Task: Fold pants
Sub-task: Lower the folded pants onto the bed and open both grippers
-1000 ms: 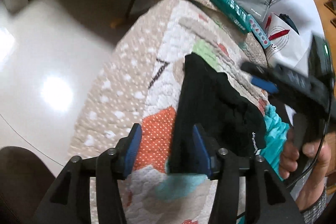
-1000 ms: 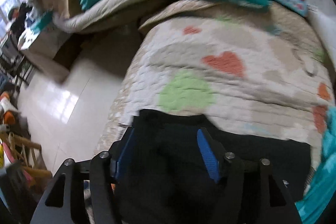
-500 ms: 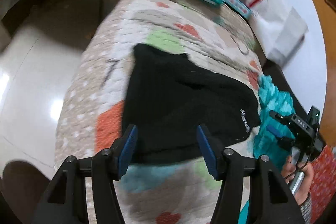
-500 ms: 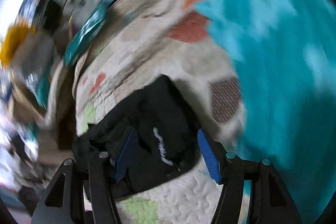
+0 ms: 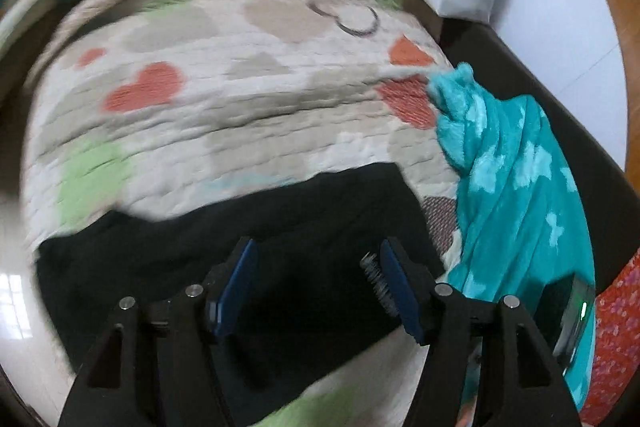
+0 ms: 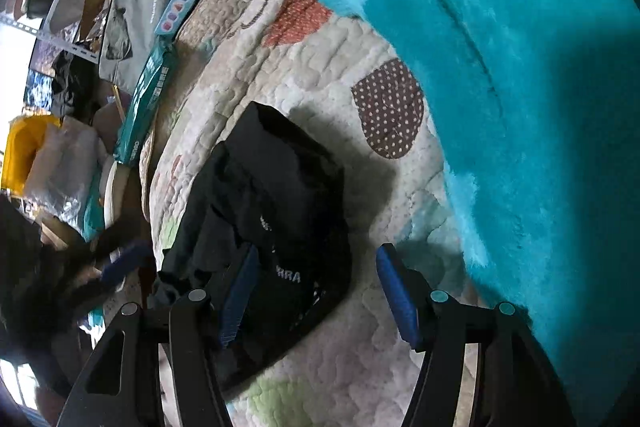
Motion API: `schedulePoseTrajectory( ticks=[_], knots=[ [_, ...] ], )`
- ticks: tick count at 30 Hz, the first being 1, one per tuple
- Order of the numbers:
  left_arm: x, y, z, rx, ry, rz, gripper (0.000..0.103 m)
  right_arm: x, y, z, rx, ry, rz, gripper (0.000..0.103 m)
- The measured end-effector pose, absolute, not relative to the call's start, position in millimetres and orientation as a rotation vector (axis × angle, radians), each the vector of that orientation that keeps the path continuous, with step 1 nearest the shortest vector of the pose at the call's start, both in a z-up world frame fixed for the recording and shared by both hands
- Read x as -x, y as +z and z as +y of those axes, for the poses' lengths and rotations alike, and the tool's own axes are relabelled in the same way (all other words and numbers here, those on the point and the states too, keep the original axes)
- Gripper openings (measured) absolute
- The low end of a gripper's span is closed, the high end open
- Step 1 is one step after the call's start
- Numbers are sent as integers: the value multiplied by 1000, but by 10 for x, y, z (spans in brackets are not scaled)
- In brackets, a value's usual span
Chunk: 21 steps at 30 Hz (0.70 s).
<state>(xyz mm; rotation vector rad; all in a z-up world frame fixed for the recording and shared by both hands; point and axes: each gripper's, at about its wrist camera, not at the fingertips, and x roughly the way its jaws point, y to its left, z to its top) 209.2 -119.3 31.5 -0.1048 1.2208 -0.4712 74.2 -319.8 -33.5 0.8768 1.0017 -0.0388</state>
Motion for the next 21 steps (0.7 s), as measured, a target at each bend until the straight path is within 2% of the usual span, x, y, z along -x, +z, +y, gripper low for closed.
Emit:
schedulePoseTrajectory(
  ticks=[5,11,12,13,14,15,16,17,18,21],
  knots=[
    [-2441,49,-1757,48,-514,1286,64,-825,-313,-3043,-801,-25,989,68],
    [-2648,-273,-2144,-128,-509,1371,81,-948,-360,-2844,-683,-7,1002,66],
    [-2647,-301,-2176,-156,-511,1372,81,-964,-356,-2821,-660,-7,1003,61],
    [-2621,-323,-2223,-210,-517,1365,81,-979,-348,-2799,-636,-7,1003,49],
    [-2590,-321,-2255,-254,-526,1351,77,-992,-326,-2779,-611,-7,998,42],
    [-2544,-307,-2274,-299,-527,1325,72,-996,-297,-2764,-601,6,990,27],
    [-2499,-292,-2274,-334,-523,1301,64,-996,-265,-2743,-592,18,983,23],
    [-2458,-261,-2237,-350,-522,1279,49,-993,-200,-2695,-560,29,965,21],
    [-2449,-234,-2184,-347,-513,1269,42,-991,-135,-2630,-515,37,949,19],
    [-2451,-74,-1922,-218,-536,1259,34,-969,46,-2398,-399,85,902,16]
  ],
)
